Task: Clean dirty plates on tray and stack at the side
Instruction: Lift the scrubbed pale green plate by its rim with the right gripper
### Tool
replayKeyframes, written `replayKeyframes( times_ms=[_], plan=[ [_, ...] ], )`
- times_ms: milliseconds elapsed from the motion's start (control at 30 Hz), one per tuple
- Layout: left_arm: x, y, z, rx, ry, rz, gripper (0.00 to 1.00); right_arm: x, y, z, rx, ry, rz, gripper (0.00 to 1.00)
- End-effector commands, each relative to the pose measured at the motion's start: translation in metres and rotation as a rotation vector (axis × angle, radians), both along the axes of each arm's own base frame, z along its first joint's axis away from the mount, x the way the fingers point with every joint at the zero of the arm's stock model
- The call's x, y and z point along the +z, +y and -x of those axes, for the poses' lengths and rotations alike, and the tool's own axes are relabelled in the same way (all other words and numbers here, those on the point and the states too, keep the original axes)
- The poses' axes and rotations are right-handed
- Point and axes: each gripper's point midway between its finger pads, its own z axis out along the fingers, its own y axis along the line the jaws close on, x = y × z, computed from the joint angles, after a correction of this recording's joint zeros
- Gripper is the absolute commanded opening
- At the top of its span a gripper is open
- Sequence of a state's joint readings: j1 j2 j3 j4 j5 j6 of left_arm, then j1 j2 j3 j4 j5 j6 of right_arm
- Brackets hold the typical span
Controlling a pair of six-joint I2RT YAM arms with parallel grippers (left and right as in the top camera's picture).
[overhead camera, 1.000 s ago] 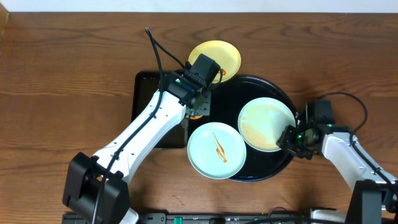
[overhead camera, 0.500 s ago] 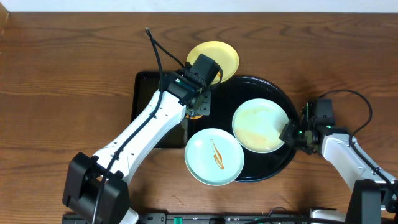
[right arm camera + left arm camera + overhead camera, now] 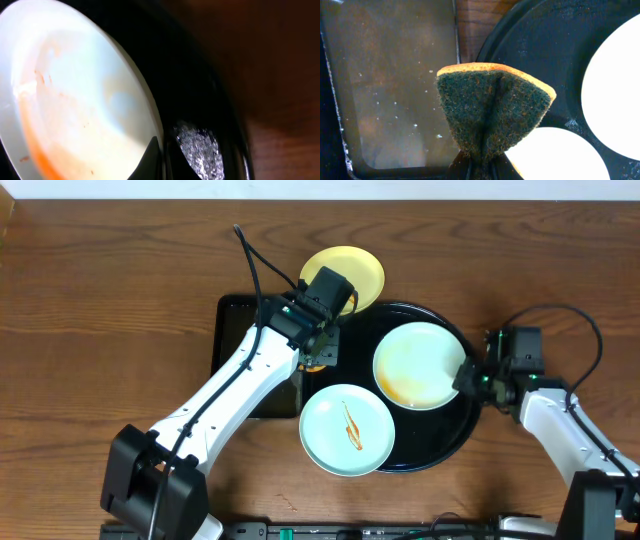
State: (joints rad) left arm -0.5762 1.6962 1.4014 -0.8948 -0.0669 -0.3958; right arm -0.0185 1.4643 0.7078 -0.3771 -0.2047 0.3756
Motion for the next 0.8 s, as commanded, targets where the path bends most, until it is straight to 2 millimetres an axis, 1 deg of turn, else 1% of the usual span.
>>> replayKeyframes(
  times_ms=[0, 33, 133, 167, 233, 333, 367, 433, 533, 567, 667, 767],
  plan=[
    [0.005, 0.006, 0.001, 0.015, -0.014, -0.012, 0.13, 0.042, -0.005, -0.025, 0.107, -0.120, 0.090, 0.01],
    [0.005, 0.006, 0.001, 0.015, -0.013, -0.013, 0.13, 0.048, -0.010, -0.026, 0.104, -0.123, 0.121, 0.01],
    [0.005, 0.006, 0.001, 0.015, -0.013, -0.013, 0.13, 0.057, -0.016, -0.027, 0.128, -0.122, 0.170, 0.01],
    [0.005, 0.006, 0.001, 0.015, -0.013, -0.013, 0.13, 0.058, -0.018, -0.026, 0.126, -0.117, 0.184, 0.01],
    [0.005, 0.006, 0.001, 0.015, -0.013, -0.013, 0.13, 0.059, -0.029, -0.025, 0.103, -0.104, 0.246, 0.01],
    [0.005, 0.006, 0.001, 0.015, -0.013, -0.013, 0.13, 0.067, -0.036, -0.030, 0.126, -0.121, 0.316, 0.01],
    [0.005, 0.006, 0.001, 0.015, -0.013, -0.013, 0.13, 0.074, -0.045, -0.033, 0.111, -0.120, 0.385, 0.01],
    [0.005, 0.006, 0.001, 0.015, -0.013, -0.013, 0.12, 0.085, -0.053, -0.035, 0.113, -0.117, 0.486, 0.01],
    [0.005, 0.006, 0.001, 0.015, -0.013, -0.013, 0.09, 0.102, -0.057, -0.040, 0.133, -0.128, 0.636, 0.01],
    [0.005, 0.006, 0.001, 0.015, -0.013, -0.013, 0.08, 0.113, -0.050, -0.044, 0.165, -0.150, 0.704, 0.01],
    [0.005, 0.006, 0.001, 0.015, -0.014, -0.013, 0.08, 0.131, -0.024, -0.051, 0.241, -0.206, 0.806, 0.01],
    [0.005, 0.006, 0.001, 0.015, -0.013, -0.013, 0.08, 0.145, -0.004, -0.052, 0.283, -0.248, 0.885, 0.01]
  ],
)
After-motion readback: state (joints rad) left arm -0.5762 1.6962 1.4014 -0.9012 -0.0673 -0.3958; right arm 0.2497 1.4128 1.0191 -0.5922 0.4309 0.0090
